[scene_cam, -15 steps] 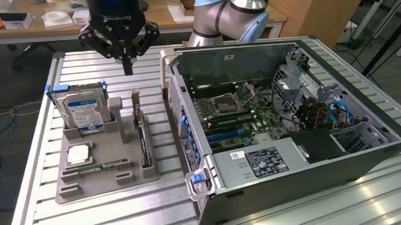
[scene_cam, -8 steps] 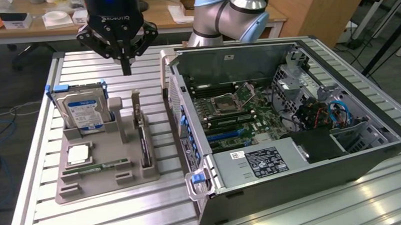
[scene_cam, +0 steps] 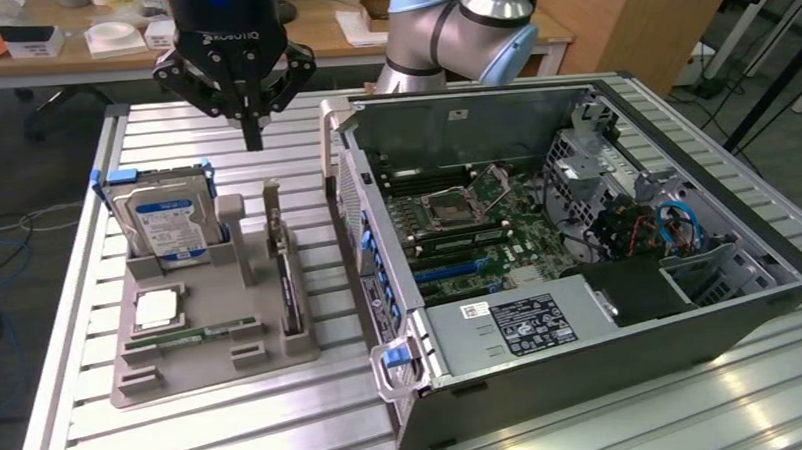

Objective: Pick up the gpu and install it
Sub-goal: 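Pick up the gpu and move the gpu toward the slot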

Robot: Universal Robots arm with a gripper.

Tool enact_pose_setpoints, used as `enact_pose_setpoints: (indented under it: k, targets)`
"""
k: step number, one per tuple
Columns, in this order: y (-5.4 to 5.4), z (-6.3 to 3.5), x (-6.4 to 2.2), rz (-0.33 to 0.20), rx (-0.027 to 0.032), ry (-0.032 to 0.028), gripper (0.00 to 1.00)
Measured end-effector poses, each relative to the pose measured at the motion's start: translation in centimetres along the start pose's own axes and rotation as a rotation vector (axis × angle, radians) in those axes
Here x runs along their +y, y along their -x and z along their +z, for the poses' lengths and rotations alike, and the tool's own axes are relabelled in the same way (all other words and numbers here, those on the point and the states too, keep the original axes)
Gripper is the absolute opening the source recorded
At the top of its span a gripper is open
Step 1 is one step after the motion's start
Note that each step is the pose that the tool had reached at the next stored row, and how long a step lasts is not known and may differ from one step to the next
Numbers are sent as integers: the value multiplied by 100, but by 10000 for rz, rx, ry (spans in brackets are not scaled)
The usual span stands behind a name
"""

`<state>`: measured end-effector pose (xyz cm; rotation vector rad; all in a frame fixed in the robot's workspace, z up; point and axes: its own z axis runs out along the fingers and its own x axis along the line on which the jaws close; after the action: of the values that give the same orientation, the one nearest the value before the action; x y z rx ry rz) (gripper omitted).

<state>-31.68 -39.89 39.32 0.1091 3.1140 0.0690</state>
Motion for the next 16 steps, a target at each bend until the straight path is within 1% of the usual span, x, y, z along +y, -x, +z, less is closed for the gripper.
enact_pose_setpoints:
  k: [4,7,8,9,10,11,16]
  targets:
    - [0,0,0,0,1,0,11]
    - [0,0,0,0,0,1,29]
    - [0,2,0,0,1,-2,29]
    - [-1,10,-1,0,-4,-12,35]
    - [-1,26,-2,-1,-18,-16,35]
    - [-1,43,-2,-2,-28,-25,41]
    - [-4,121,-6,-5,-69,-77,41]
